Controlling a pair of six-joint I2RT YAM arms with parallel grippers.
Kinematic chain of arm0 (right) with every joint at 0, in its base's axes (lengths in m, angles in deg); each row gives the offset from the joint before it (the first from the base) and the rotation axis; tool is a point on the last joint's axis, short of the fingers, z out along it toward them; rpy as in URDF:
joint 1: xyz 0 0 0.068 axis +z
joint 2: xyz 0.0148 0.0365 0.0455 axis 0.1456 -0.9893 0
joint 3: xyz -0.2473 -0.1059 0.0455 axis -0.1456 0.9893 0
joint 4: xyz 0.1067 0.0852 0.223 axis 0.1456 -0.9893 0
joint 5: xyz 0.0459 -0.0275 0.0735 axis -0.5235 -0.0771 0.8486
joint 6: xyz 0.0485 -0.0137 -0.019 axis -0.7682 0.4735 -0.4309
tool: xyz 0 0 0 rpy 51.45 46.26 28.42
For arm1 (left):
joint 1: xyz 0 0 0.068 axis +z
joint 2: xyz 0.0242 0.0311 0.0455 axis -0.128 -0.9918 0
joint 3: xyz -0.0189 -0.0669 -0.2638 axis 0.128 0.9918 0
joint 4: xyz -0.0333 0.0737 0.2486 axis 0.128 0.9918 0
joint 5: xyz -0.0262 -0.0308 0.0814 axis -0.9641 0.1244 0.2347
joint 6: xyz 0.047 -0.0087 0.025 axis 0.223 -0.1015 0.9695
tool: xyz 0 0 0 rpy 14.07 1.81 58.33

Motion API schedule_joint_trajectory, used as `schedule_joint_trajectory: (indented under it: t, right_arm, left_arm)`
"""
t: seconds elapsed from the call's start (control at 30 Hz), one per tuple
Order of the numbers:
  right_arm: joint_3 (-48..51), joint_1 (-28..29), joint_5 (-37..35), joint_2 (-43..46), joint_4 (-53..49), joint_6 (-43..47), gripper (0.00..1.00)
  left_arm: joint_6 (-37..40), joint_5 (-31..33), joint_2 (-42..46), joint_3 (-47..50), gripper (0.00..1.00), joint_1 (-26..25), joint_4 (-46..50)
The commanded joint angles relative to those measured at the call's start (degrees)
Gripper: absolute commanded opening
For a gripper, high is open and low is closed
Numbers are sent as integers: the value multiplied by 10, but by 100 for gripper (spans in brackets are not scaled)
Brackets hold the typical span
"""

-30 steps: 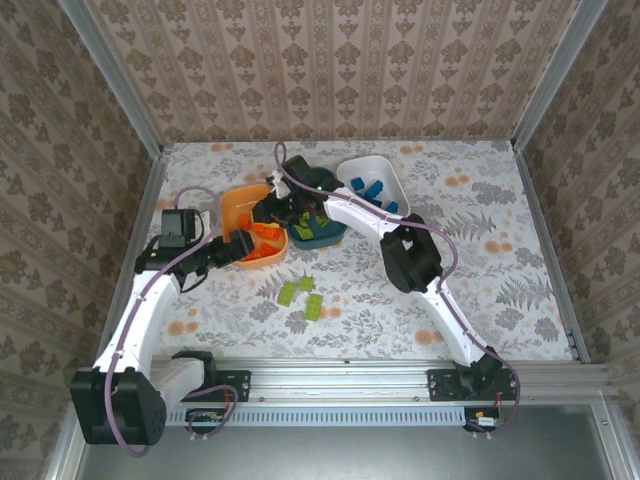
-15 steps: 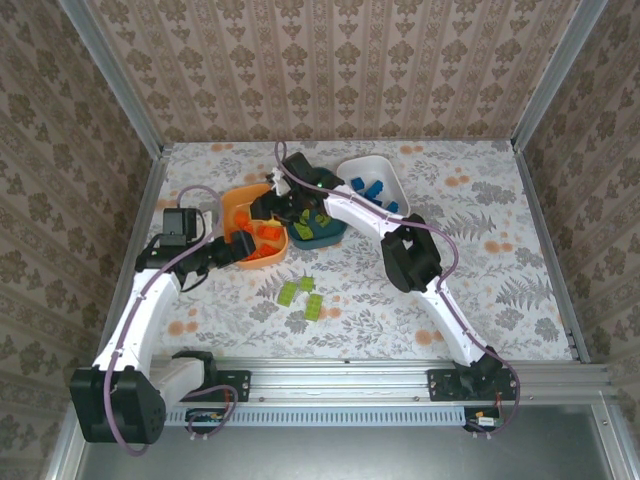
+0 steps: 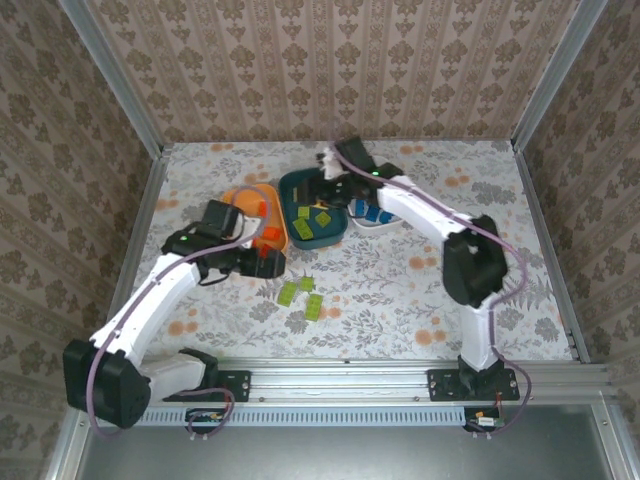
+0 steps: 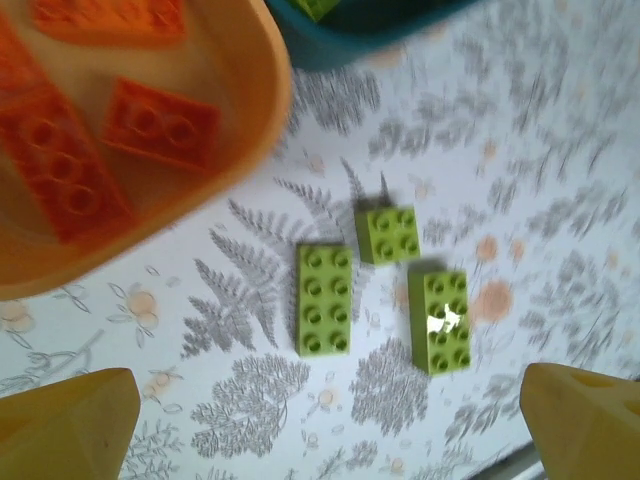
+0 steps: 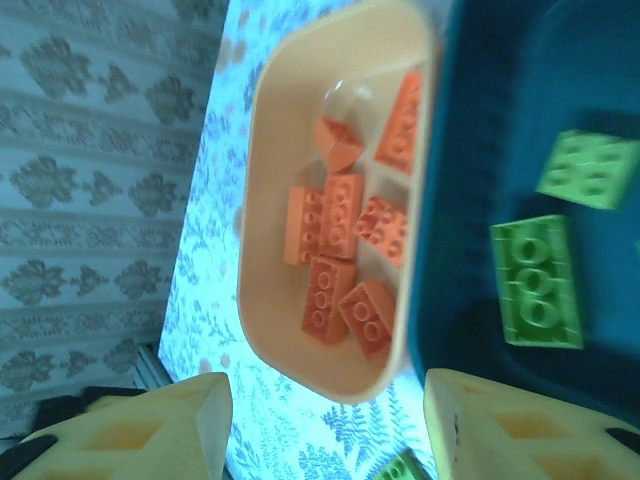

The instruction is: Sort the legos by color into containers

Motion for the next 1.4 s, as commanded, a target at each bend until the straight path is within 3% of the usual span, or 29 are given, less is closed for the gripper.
schedule_joint_trajectory:
  t: [0.0, 0.13, 0.27, 1.37]
  right_arm:
    - [89, -22, -43, 72, 10, 24, 54]
    - [168, -35, -66, 138, -16, 48, 54]
    - [215, -38, -77, 174, -20, 49, 54]
    - [239, -48, -72, 181, -12, 46, 52]
  left_arm:
    - [41, 49, -50, -9, 100, -57, 42]
    - [39, 80, -115, -25, 99, -111, 39]
    - [25, 101, -165, -46, 96, -133, 36]
    - [-12, 105, -298, -23, 67, -151, 3]
